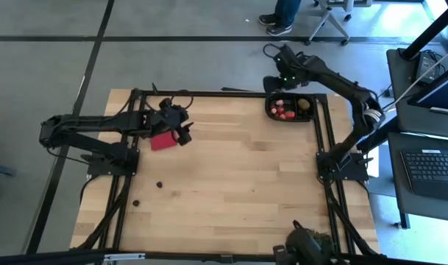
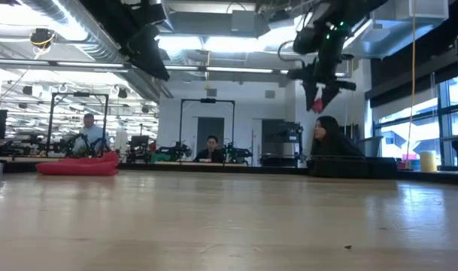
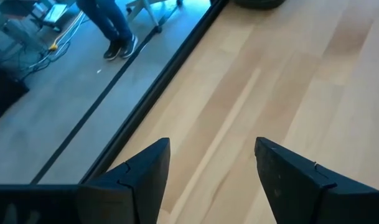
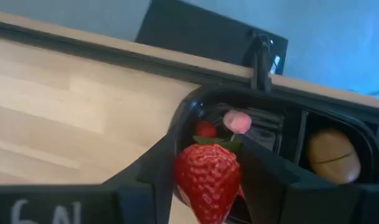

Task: Pick and placing Produce into tupperware
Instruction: Put the red strawberry into the black bin, then put the black raspberry into the black bin

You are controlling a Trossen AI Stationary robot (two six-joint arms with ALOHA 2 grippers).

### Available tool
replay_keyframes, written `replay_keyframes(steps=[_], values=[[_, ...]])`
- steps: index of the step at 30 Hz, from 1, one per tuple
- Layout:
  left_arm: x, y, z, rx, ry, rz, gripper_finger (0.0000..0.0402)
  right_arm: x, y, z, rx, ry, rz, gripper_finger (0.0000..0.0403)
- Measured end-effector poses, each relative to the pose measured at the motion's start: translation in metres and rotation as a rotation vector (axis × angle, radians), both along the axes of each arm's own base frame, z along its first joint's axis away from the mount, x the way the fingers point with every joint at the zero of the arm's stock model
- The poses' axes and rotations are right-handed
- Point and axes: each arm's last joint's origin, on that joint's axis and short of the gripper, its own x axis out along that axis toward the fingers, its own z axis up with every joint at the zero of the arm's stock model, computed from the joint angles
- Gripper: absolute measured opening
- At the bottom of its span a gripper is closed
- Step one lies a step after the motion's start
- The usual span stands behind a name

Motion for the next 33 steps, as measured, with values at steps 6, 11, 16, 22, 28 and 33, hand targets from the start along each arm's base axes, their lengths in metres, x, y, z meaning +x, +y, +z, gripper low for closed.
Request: replay_keyframes(steps=[6,11,16,22,28,33], values=[[-0.002,0.002,-0.002,-0.008,0.023,0.015,0.0223,0.005,-0.02,-0.031,0.064,0.055,-0.027,0.0148],[-0.003,0.002,-0.003,-0.011,0.033,0.015,0.0226,0.006,-0.029,-0.058,0.167,0.143,-0.041,0.0163],[-0.003,0.002,-0.003,-0.012,0.04,0.016,0.0226,0.007,-0.031,-0.083,0.269,0.235,-0.03,0.016],[-0.003,0.002,-0.004,-0.012,0.043,0.015,0.0223,0.01,-0.034,-0.091,0.278,0.248,-0.012,0.0162],[-0.004,0.002,-0.004,-0.013,0.046,0.015,0.0228,0.009,-0.033,-0.091,0.284,0.258,0.005,0.0202],[-0.004,0.002,-0.004,-0.012,0.047,0.014,0.0228,0.009,-0.033,-0.091,0.287,0.259,0.0,0.0247]])
